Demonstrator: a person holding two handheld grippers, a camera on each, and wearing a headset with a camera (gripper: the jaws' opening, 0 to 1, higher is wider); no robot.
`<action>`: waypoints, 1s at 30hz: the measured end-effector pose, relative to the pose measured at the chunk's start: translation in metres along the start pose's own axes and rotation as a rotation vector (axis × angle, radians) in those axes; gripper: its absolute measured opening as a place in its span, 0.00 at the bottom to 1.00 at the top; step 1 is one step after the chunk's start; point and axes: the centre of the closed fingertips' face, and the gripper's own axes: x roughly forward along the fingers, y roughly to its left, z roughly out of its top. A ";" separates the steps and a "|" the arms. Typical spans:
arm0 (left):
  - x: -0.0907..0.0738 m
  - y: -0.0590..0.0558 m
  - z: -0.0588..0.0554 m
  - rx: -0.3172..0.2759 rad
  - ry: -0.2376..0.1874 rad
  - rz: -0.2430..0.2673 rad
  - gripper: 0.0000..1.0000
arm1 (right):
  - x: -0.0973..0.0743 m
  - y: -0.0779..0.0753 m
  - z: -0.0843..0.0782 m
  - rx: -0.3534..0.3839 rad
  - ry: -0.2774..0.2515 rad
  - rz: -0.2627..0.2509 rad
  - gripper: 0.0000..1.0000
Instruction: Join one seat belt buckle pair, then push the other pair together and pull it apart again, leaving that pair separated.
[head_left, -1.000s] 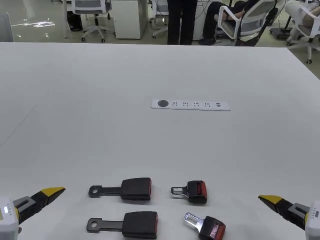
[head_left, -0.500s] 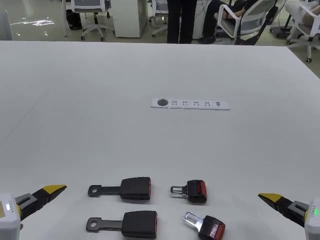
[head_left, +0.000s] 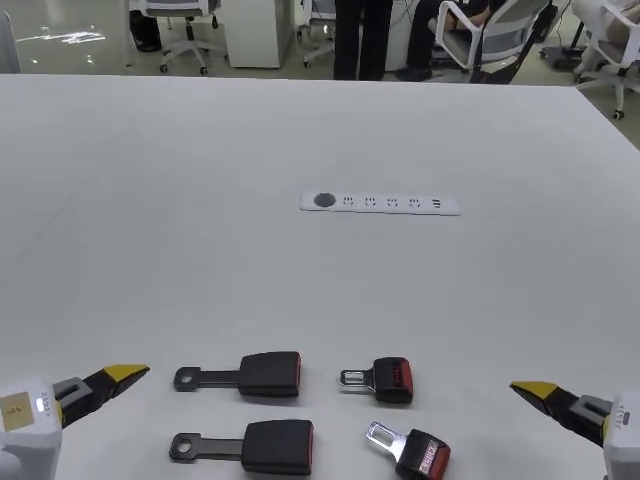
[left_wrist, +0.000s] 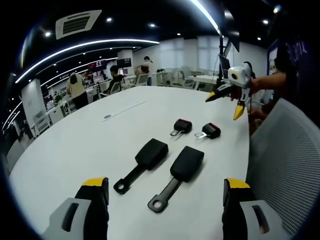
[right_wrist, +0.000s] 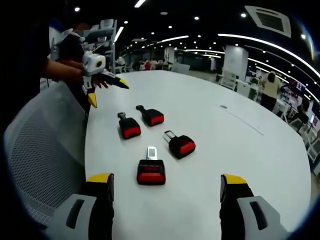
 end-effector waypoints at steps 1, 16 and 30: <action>0.001 0.000 -0.001 0.002 0.002 -0.004 0.96 | 0.000 0.000 0.000 -0.002 0.001 0.002 0.88; 0.021 -0.004 -0.005 0.049 0.061 -0.080 0.86 | 0.012 0.001 -0.001 -0.028 0.015 0.040 0.79; 0.044 -0.016 -0.004 0.106 0.114 -0.160 0.69 | 0.028 0.011 -0.007 -0.070 0.042 0.089 0.66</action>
